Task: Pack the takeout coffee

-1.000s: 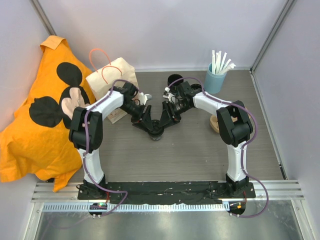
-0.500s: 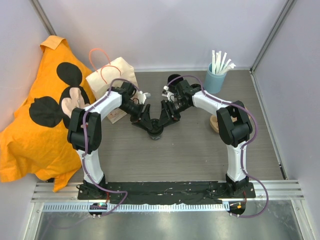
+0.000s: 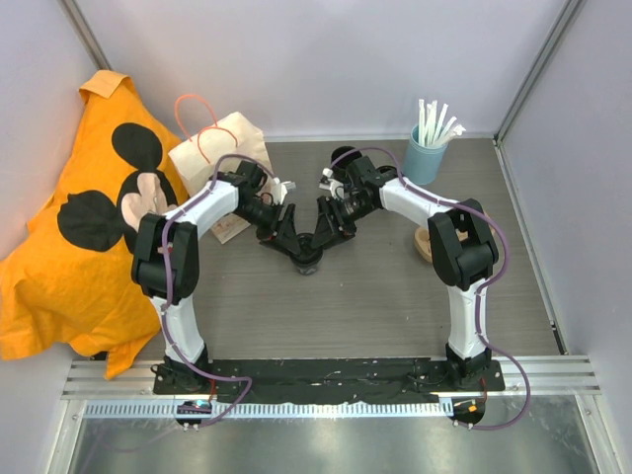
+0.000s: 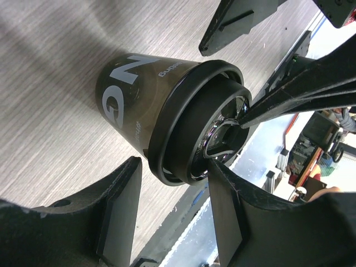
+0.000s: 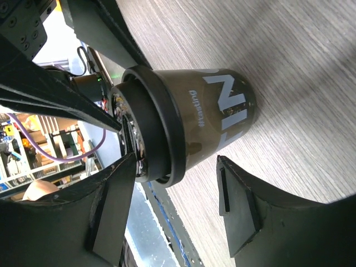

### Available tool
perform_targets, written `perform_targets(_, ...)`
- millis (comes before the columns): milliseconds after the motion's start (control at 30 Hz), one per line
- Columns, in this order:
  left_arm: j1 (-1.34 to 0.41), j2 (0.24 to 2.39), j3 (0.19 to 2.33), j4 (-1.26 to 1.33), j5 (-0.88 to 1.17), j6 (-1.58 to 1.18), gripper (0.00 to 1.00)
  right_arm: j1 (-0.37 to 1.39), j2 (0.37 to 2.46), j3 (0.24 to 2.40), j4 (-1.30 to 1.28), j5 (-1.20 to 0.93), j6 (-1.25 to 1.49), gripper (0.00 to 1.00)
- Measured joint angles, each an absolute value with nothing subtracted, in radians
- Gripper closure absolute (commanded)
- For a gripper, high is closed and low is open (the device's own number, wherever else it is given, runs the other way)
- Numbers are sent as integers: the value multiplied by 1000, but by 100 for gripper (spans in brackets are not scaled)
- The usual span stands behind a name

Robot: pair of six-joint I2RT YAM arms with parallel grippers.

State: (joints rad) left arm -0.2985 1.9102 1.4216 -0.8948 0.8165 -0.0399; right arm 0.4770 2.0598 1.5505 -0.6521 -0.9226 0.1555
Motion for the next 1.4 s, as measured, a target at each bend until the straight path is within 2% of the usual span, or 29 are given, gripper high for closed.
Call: perform_targets(1400,-278,1858,1366,-842,838,7,44,411,2018,1565,-660,-979,131,30)
